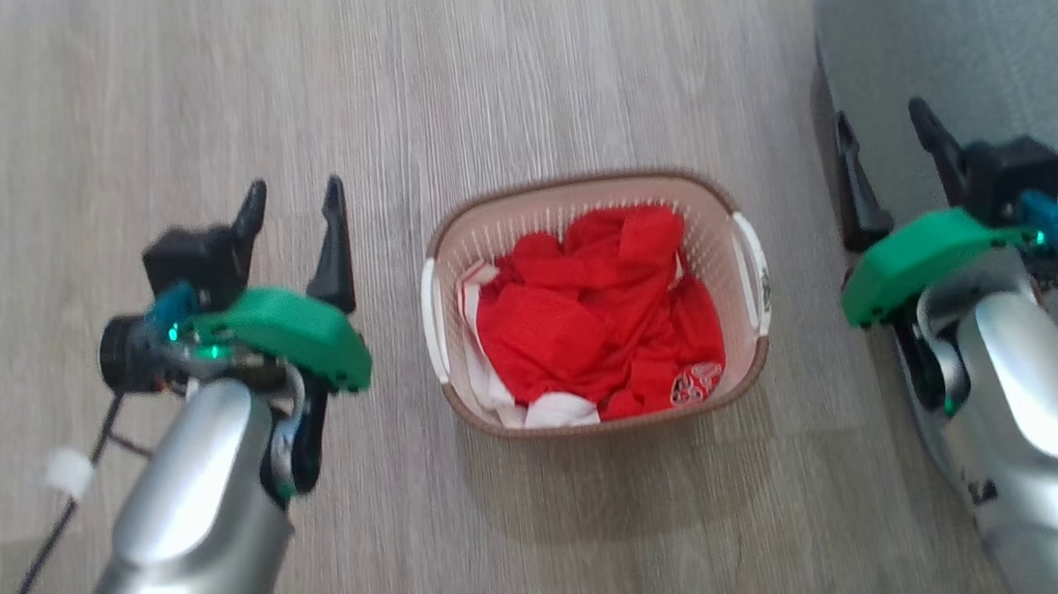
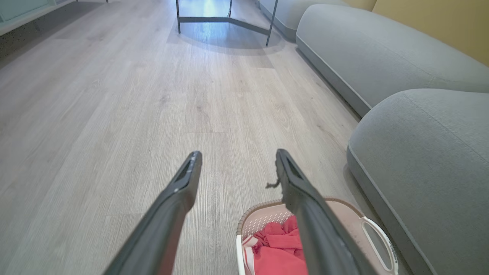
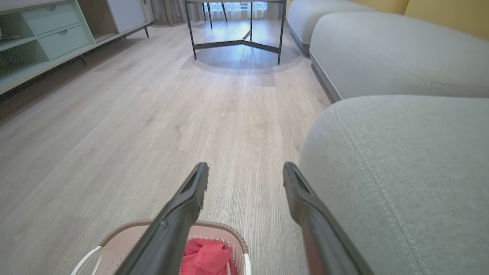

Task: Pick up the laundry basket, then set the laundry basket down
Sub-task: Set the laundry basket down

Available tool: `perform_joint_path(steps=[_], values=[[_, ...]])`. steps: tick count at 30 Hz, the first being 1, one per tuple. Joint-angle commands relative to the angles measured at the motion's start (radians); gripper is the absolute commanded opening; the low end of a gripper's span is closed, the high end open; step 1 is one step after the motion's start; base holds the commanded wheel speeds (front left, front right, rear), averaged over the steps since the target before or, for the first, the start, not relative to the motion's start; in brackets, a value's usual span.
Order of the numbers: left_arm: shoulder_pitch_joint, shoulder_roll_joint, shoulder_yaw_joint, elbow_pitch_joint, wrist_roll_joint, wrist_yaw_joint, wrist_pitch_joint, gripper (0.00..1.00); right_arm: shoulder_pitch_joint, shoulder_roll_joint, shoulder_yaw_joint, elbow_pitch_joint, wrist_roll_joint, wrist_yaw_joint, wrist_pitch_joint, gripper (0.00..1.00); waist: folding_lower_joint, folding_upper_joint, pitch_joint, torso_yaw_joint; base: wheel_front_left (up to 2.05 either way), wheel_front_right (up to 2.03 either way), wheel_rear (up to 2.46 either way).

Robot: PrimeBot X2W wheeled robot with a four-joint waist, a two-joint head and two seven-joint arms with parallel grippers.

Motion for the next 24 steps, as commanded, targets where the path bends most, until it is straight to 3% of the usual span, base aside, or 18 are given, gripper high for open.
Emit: perform_joint_path(steps=[1, 11, 24], values=[[0.020, 0.036, 0.054, -0.067, 0.037, 0.017, -0.008, 1.00, 0.024, 0.011, 0.017, -0.063, -0.012, -0.006, -0.013, 1.00, 0.0001, -0.0001, -0.053, -0.001, 0.00, 0.00, 0.00], [0.243, 0.061, 0.134, -0.290, 0.114, 0.070, -0.008, 1.00, 0.192, 0.020, 0.019, -0.223, -0.025, -0.006, -0.013, 1.00, 0.0001, -0.0001, -0.176, -0.015, 0.00, 0.00, 0.00], [0.452, 0.101, 0.154, -0.447, 0.095, 0.134, 0.008, 1.00, 0.358, 0.022, 0.009, -0.338, -0.039, -0.006, -0.013, 1.00, 0.0001, -0.0001, -0.279, -0.015, 0.00, 0.00, 0.00]])
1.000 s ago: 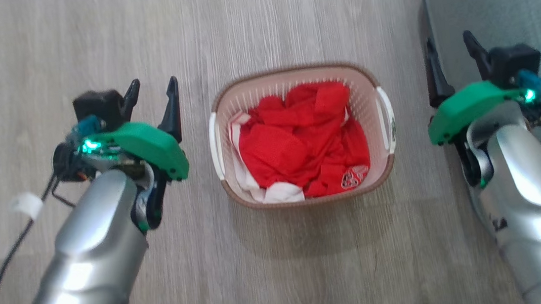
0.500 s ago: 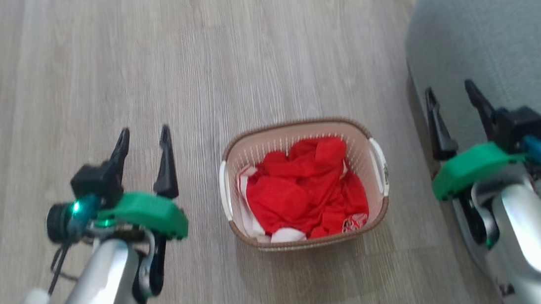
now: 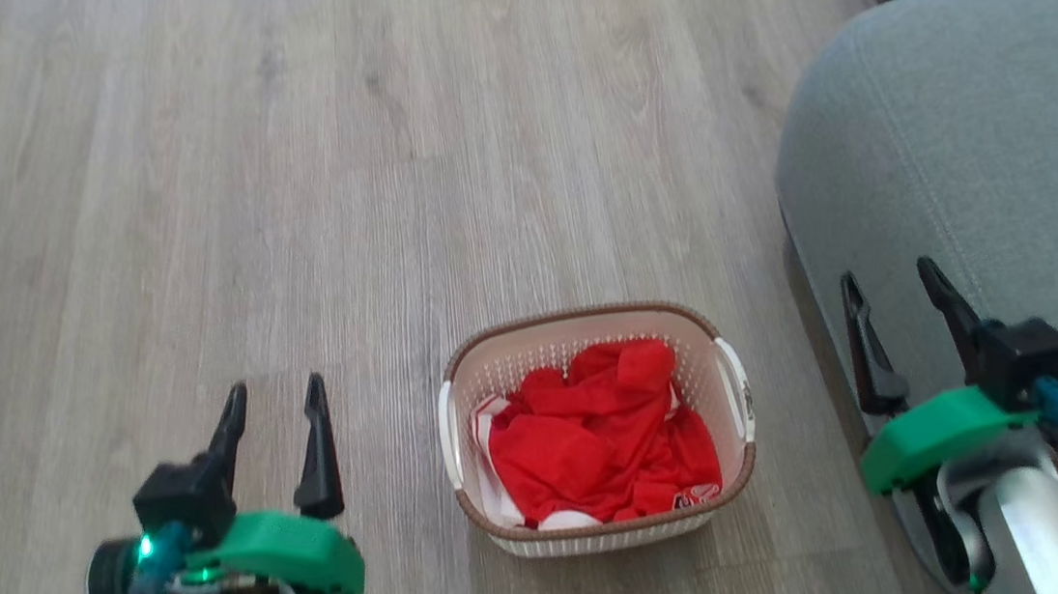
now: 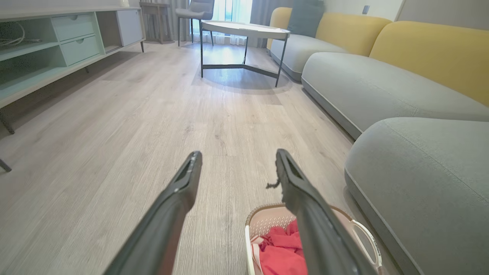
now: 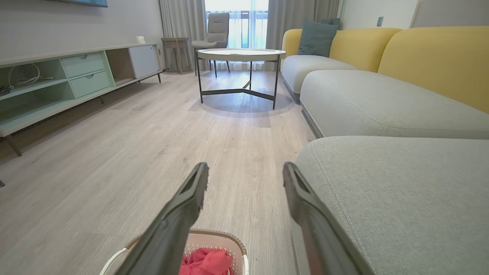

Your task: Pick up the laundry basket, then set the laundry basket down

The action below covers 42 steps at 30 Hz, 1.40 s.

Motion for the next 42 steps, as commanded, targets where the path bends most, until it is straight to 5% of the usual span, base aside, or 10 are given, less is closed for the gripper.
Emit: perform_joint_path(steps=[1, 13, 42], values=[[-0.025, 0.030, 0.042, -0.042, -0.008, 0.008, 0.000, 1.00, -0.009, 0.006, 0.014, -0.041, -0.005, -0.006, -0.013, 1.00, 0.0001, -0.0001, -0.015, -0.001, 0.00, 0.00, 0.00], [0.081, 0.056, 0.044, -0.132, -0.016, 0.052, 0.031, 1.00, 0.098, 0.006, -0.001, -0.132, -0.007, -0.006, 0.008, 1.00, 0.0001, -0.0001, -0.056, 0.004, 0.00, 0.00, 0.00], [0.077, 0.068, 0.042, -0.139, -0.026, 0.065, 0.031, 1.00, 0.124, 0.006, -0.018, -0.183, 0.010, -0.006, 0.038, 1.00, 0.0001, -0.0001, -0.052, 0.012, 0.00, 0.00, 0.00]])
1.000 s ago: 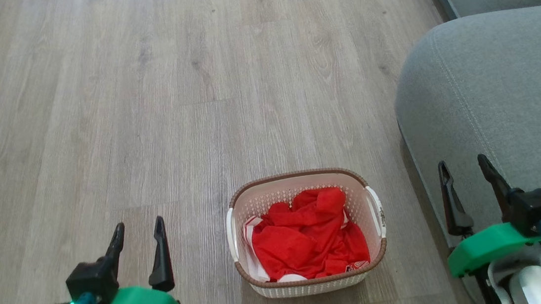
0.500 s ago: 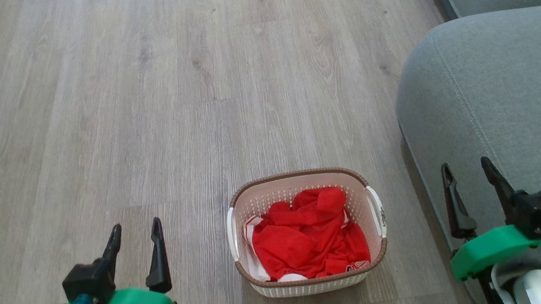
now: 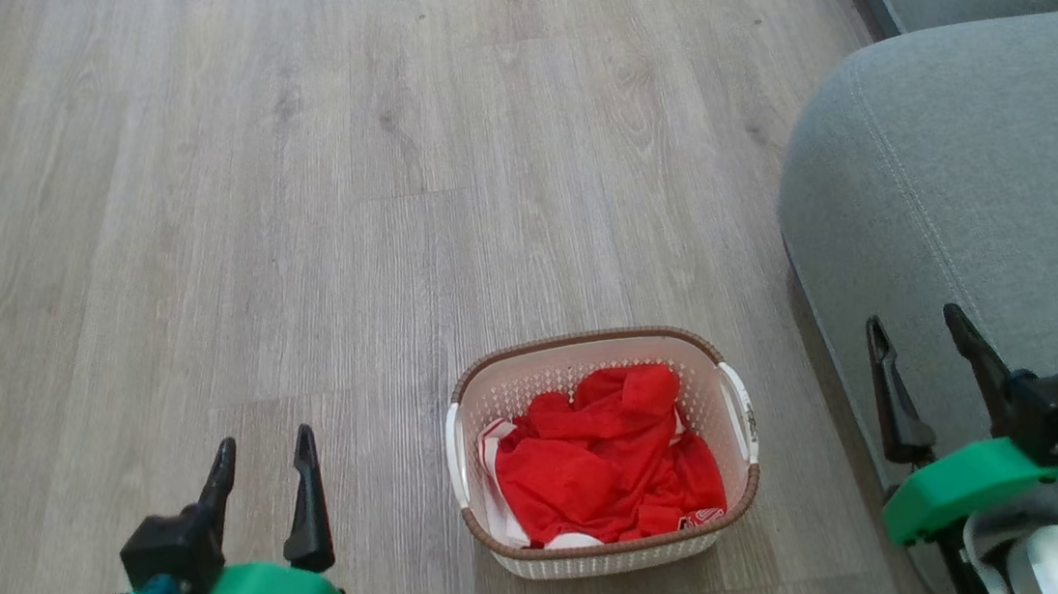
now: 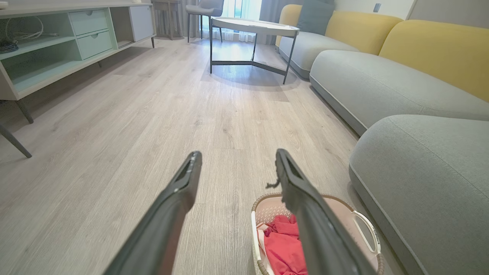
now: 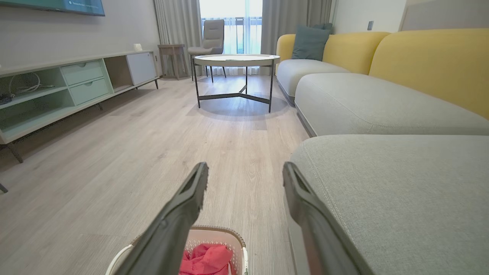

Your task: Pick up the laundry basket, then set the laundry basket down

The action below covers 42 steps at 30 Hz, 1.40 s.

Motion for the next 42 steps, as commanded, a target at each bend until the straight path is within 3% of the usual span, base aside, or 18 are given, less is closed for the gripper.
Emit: perform_joint_path(steps=[1, 2, 42], values=[[-0.048, 0.021, 0.039, -0.029, -0.006, 0.010, -0.001, 1.00, -0.023, -0.006, 0.017, -0.039, 0.009, -0.006, 0.001, 1.00, 0.0001, 0.0000, 0.000, 0.001, 0.00, 0.00, 0.00], [-0.001, -0.002, -0.001, 0.003, 0.000, -0.002, 0.000, 0.00, 0.000, 0.000, 0.001, 0.003, 0.008, 0.000, -0.001, 0.00, 0.0001, 0.0000, 0.000, 0.002, 0.00, 0.00, 0.00], [-0.045, -0.072, 0.140, 0.087, -0.350, -0.118, 0.086, 0.00, -0.033, -0.016, -0.008, 0.061, 0.470, -0.002, 0.081, 0.00, 0.0001, 0.0000, 0.007, -0.007, 0.00, 0.00, 0.00]])
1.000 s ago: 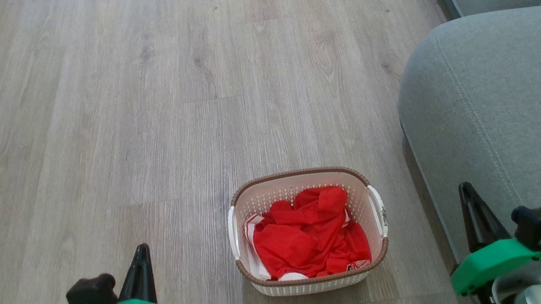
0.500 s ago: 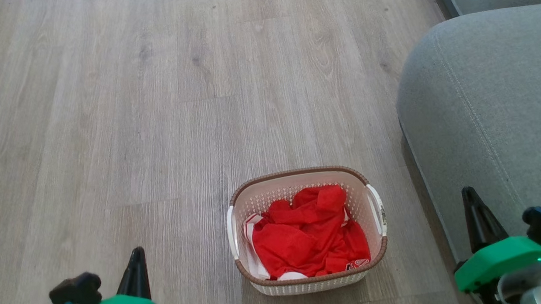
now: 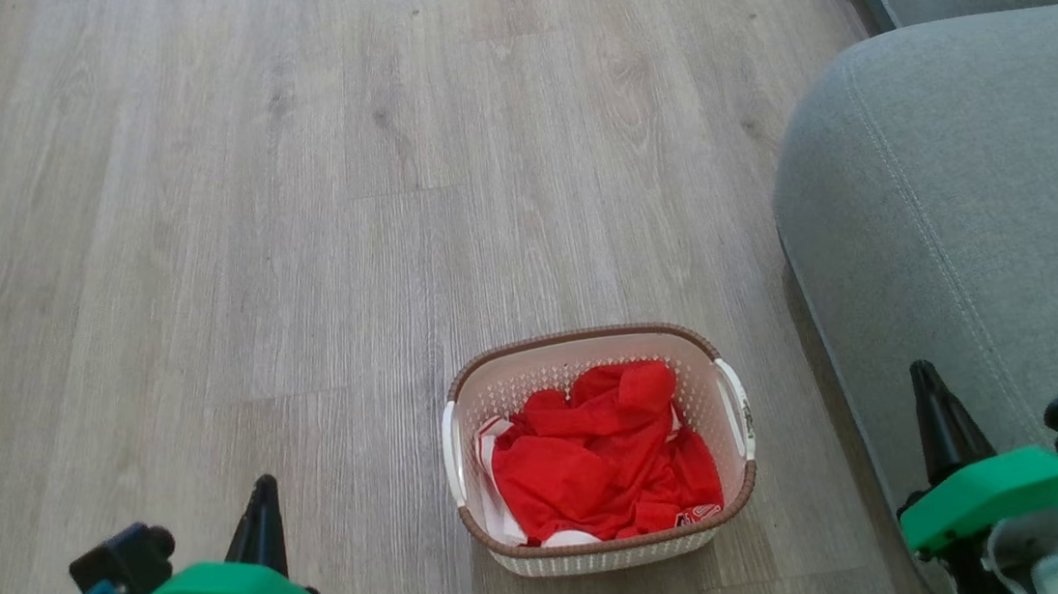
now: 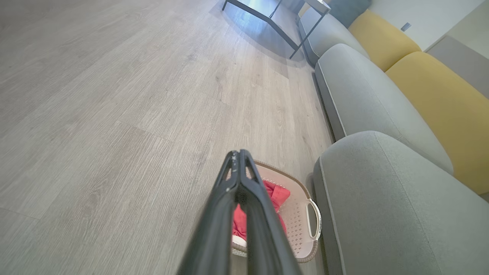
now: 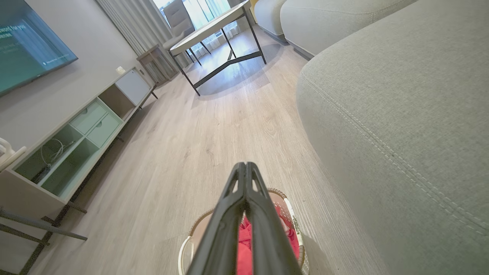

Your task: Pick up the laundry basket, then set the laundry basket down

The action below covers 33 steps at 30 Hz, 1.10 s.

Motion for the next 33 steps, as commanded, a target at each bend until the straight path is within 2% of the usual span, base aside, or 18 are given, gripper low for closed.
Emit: perform_joint_path(steps=[1, 33], values=[[-0.057, 0.003, 0.037, -0.027, -0.016, -0.009, 0.002, 0.00, -0.050, -0.019, -0.001, -0.027, 0.022, -0.002, 0.004, 0.00, -0.0001, 0.0000, 0.000, 0.000, 0.00, 0.00, 0.00], [-0.096, -0.059, 0.168, 0.023, -0.306, -0.108, 0.081, 0.00, -0.080, -0.025, -0.023, 0.006, 0.404, -0.003, 0.082, 0.00, -0.0001, 0.0000, 0.006, -0.008, 0.00, 0.00, 0.00]])
